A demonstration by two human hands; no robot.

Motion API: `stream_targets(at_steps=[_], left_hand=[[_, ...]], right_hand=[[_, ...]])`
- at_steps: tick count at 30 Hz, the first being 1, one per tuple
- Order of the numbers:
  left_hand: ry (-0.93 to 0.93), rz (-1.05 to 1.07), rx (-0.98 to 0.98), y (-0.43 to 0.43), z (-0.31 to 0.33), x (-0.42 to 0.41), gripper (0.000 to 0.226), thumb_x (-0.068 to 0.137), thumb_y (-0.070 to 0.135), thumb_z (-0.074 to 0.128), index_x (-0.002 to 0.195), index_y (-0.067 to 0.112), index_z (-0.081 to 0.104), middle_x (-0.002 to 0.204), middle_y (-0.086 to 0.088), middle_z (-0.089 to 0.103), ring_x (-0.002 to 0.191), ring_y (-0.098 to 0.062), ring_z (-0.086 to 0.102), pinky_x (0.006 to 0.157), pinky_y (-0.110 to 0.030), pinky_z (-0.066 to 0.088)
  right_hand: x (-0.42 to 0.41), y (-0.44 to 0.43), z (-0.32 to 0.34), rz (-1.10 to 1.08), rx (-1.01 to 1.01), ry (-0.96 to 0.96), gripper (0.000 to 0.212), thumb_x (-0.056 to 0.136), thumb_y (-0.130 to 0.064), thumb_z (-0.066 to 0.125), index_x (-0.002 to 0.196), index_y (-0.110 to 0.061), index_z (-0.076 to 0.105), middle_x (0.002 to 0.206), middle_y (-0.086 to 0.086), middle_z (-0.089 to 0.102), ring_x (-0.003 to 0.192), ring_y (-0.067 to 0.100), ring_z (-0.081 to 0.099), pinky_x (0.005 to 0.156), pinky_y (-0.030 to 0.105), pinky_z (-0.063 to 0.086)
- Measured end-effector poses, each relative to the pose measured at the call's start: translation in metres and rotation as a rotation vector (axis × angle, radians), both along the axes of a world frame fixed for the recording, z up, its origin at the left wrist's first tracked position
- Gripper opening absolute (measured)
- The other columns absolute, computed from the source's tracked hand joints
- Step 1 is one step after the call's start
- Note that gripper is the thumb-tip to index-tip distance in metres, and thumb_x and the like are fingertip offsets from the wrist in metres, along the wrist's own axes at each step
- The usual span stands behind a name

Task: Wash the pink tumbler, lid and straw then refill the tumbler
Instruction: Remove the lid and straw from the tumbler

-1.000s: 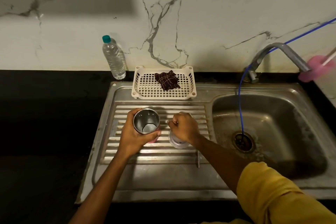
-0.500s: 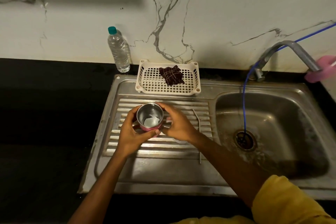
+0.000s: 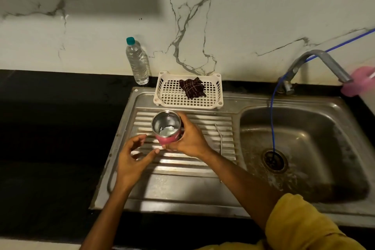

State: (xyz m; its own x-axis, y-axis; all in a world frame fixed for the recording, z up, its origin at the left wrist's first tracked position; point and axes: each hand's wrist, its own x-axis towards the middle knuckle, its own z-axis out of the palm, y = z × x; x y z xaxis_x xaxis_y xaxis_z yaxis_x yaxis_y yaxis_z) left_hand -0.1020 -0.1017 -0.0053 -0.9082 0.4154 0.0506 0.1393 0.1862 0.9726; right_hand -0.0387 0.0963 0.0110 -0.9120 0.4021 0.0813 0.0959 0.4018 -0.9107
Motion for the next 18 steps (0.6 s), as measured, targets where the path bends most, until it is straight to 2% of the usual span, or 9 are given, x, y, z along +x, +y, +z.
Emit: stream_targets(at_steps=[2,7,9,12,15,18], left_hand=[[0.001,0.015,-0.022,-0.004,-0.007,0.009,0.051,0.069,0.024,0.085,0.117,0.021,0.068,0.116,0.001,0.069,0.109,-0.007,0.063,0.084,-0.029,0.055],[0.005,-0.049,-0.076,0.028,-0.017,0.056,0.035,0.08,0.003,0.081,0.105,0.024,0.067,0.107,0.002,0.071,0.098,-0.002,0.067,0.081,-0.027,0.058],[0.01,-0.129,-0.088,0.052,-0.018,0.082,0.03,0.08,0.014,0.084,0.101,0.027,0.067,0.104,0.001,0.072,0.093,-0.002,0.068,0.081,-0.029,0.059],[0.128,-0.302,-0.14,0.086,-0.019,0.118,0.03,0.075,0.046,0.074,0.101,0.031,0.068,0.105,0.005,0.069,0.093,-0.002,0.067,0.082,-0.02,0.054],[0.313,-0.468,-0.24,0.12,-0.026,0.154,0.033,0.079,0.046,0.069,0.104,0.025,0.071,0.108,0.006,0.066,0.099,-0.011,0.064,0.087,-0.03,0.052],[0.446,-0.54,-0.35,0.145,-0.034,0.182,0.03,0.081,0.046,0.065,0.104,0.029,0.071,0.109,0.008,0.064,0.1,-0.017,0.061,0.087,-0.034,0.048]], right_hand=[[0.009,0.01,0.013,-0.006,0.004,0.008,0.101,0.052,-0.034,0.099,0.137,-0.035,0.046,0.127,-0.015,0.064,0.114,0.008,0.063,0.096,0.038,0.055],[0.054,0.052,0.044,-0.041,0.06,0.041,0.104,0.054,-0.032,0.099,0.141,-0.032,0.042,0.122,-0.026,0.055,0.114,0.001,0.057,0.098,0.03,0.053],[0.081,0.074,0.052,-0.087,0.082,0.037,0.104,0.053,-0.036,0.099,0.141,-0.034,0.042,0.124,-0.025,0.055,0.118,0.002,0.056,0.101,0.031,0.052],[0.128,0.11,0.054,-0.175,0.106,0.014,0.104,0.049,-0.038,0.1,0.138,-0.034,0.046,0.13,-0.016,0.062,0.119,0.006,0.059,0.103,0.033,0.051],[0.185,0.153,0.048,-0.238,0.111,-0.033,0.1,0.048,-0.038,0.1,0.135,-0.037,0.049,0.126,-0.017,0.065,0.116,0.001,0.061,0.103,0.032,0.05],[0.239,0.192,0.035,-0.297,0.118,-0.111,0.096,0.049,-0.036,0.099,0.131,-0.04,0.05,0.122,-0.018,0.066,0.113,-0.001,0.062,0.099,0.031,0.051]])
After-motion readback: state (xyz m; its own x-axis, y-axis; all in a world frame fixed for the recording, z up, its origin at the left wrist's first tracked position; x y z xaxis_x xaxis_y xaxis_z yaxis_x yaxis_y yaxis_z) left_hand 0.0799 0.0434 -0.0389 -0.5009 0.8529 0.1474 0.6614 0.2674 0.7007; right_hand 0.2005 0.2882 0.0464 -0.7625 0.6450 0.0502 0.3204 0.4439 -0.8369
